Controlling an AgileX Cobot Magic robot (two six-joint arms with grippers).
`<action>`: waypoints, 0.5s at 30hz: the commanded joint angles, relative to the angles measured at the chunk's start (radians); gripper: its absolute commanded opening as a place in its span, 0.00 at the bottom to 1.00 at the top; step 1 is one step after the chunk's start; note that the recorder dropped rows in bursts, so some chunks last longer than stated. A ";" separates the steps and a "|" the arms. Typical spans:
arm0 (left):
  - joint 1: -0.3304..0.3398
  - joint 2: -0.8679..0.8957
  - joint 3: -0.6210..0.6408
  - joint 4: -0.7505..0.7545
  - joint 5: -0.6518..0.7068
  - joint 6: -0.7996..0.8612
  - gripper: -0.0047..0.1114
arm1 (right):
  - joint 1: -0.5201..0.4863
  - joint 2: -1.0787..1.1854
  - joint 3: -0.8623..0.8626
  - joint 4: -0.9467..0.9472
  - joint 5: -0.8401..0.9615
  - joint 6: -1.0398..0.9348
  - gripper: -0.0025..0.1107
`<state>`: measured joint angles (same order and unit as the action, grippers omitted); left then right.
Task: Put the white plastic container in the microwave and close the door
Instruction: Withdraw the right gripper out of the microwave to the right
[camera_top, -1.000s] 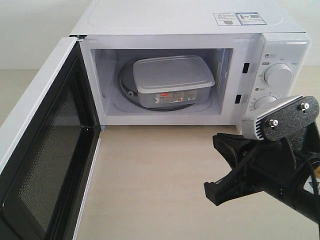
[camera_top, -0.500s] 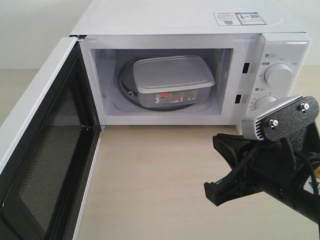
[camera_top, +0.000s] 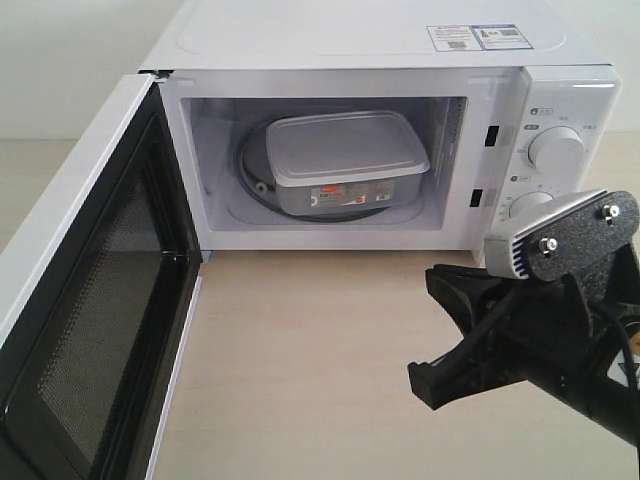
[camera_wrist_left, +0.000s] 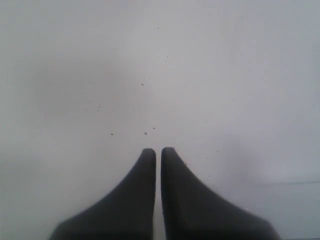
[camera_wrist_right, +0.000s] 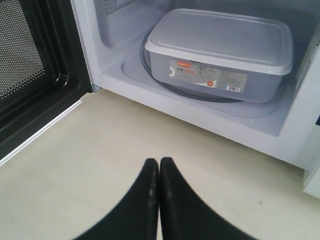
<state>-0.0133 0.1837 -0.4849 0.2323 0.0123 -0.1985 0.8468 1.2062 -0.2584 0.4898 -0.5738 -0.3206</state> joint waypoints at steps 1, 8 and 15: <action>0.002 0.014 -0.017 0.019 0.034 -0.007 0.08 | 0.000 -0.010 0.003 -0.002 -0.026 -0.005 0.02; 0.002 0.014 -0.017 0.019 0.034 -0.007 0.08 | 0.000 -0.010 0.003 0.002 -0.085 -0.009 0.02; 0.002 0.014 -0.017 0.019 0.051 -0.007 0.08 | 0.000 -0.010 0.003 0.305 -0.169 -0.169 0.02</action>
<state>-0.0133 0.1947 -0.4967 0.2458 0.0525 -0.1985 0.8468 1.2045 -0.2584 0.6237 -0.7113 -0.3761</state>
